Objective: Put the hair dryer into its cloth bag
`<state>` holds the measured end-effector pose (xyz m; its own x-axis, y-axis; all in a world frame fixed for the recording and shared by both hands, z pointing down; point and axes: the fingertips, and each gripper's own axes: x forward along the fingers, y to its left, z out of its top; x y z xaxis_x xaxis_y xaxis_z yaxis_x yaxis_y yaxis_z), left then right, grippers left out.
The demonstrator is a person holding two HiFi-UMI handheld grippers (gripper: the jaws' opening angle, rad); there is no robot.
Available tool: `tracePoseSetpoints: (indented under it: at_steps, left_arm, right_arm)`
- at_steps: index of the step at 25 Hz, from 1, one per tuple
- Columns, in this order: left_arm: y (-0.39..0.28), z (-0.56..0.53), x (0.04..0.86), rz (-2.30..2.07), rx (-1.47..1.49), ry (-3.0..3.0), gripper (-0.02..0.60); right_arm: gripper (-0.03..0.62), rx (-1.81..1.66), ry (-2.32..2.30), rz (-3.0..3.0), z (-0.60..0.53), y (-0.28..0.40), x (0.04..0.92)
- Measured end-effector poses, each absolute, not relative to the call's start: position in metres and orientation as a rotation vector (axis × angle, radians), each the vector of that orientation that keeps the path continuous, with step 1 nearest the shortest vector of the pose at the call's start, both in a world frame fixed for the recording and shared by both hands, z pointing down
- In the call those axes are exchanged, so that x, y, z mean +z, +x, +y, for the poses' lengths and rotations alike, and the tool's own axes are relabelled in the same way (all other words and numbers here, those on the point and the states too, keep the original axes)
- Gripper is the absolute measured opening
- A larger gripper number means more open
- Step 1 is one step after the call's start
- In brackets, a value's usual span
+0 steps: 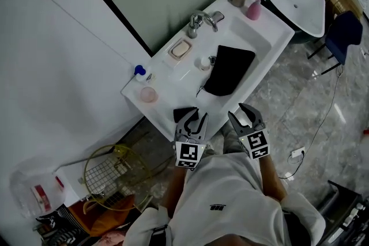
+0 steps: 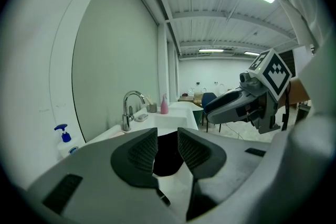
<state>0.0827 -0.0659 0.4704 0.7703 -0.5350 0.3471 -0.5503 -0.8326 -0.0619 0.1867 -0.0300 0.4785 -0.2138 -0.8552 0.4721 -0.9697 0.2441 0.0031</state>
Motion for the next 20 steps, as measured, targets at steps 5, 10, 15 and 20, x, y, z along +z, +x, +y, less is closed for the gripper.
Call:
tracePoseSetpoints:
  at_steps: [5,10,15,20]
  left_arm:
    - [0.085,-0.089,0.483,-1.004,0.589,2.831,0.127]
    - [0.085,-0.104,0.490,-1.118,0.627,2.755,0.127]
    - [0.073,-0.111,0.507,-1.253,0.698,2.620,0.127]
    - [0.053,-0.108,0.517,-1.390,0.746,2.479,0.127]
  right_arm:
    - [0.198,0.430,1.530,-2.227,-0.064,0.188,0.489]
    - [0.198,0.439,1.376,-2.309,-0.090,0.187,0.498]
    - [0.198,0.458,1.180,-2.388,-0.113,0.178,0.513]
    - [0.198,0.460,0.965,-2.443,-0.125,0.158,0.528]
